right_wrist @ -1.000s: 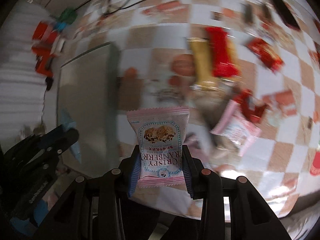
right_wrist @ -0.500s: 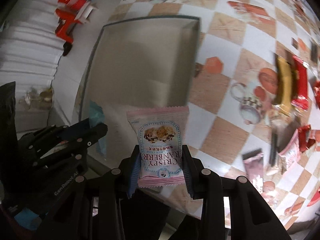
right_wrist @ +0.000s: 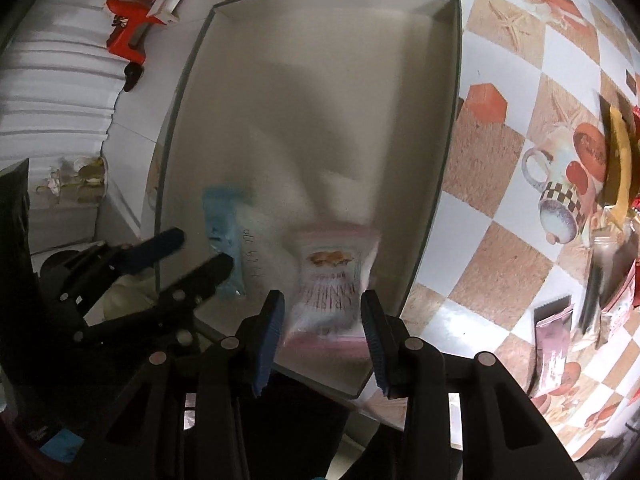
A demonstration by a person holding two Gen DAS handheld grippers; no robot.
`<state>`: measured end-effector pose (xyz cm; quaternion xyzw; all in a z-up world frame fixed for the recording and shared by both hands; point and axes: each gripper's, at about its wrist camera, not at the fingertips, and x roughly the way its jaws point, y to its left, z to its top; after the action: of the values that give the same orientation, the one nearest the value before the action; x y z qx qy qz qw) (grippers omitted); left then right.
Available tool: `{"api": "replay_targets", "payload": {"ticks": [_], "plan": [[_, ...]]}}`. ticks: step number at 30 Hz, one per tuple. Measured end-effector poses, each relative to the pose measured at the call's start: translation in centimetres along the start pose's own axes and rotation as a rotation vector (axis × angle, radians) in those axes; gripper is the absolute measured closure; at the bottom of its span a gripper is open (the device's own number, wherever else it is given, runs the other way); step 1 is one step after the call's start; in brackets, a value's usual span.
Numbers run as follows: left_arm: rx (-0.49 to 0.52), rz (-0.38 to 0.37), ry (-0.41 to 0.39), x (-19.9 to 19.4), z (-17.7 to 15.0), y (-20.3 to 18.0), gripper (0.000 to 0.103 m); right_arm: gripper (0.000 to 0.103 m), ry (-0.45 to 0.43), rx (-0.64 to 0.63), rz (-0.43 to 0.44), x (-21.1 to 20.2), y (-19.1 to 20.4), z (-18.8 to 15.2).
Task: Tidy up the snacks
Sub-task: 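Carry both packets to the white tray and open both grippers, then move the left gripper back to the snacks and grasp the red bar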
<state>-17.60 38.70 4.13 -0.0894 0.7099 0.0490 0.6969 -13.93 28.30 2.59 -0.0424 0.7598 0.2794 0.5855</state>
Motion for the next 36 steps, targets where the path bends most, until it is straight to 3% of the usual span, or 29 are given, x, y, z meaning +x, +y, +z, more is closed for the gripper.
{"api": "replay_targets", "payload": {"ticks": [1, 3, 4, 9, 12, 19, 23, 24, 25, 36], "plan": [[0.0, 0.005, 0.006, 0.2, 0.0, 0.1, 0.035, 0.049, 0.003, 0.007, -0.007, -0.1, -0.4, 0.0], [-0.005, 0.012, 0.016, 0.5, 0.0, 0.4, 0.033, 0.029, 0.003, 0.024, -0.006, -0.1, -0.7, 0.1], [-0.007, 0.019, 0.02, 0.7, 0.0, 0.6, 0.032, 0.026, 0.001, 0.032, 0.001, -0.2, -0.9, 0.0], [-0.008, 0.076, 0.03, 1.4, 0.2, 1.9, 0.031, 0.026, -0.038, 0.033, 0.013, -1.6, -1.3, 0.1], [-0.016, 0.062, 0.045, 1.8, 0.5, 2.4, 0.03, 0.026, -0.069, 0.025, 0.001, -3.1, -1.9, -0.2], [0.028, 0.103, 0.016, 0.4, 1.2, 1.2, 0.03, 0.026, -0.121, 0.121, -0.043, -5.2, -6.5, -0.6], [0.066, 0.083, -0.024, -1.5, 1.3, -1.1, 0.025, 0.022, -0.143, 0.228, -0.074, -6.4, -10.4, -1.6], [0.077, 0.08, -0.03, -1.9, 1.4, -1.7, 0.024, 0.007, -0.142, 0.27, -0.08, -6.5, -11.7, -2.1], [0.088, 0.075, -0.035, -2.2, 1.4, -2.4, 0.024, 0.001, -0.144, 0.307, -0.084, -6.7, -12.8, -2.4], [0.271, 0.025, -0.05, -4.1, 1.3, -10.9, 0.023, 0.001, -0.12, 0.561, -0.041, -6.6, -20.9, -7.9]]}}
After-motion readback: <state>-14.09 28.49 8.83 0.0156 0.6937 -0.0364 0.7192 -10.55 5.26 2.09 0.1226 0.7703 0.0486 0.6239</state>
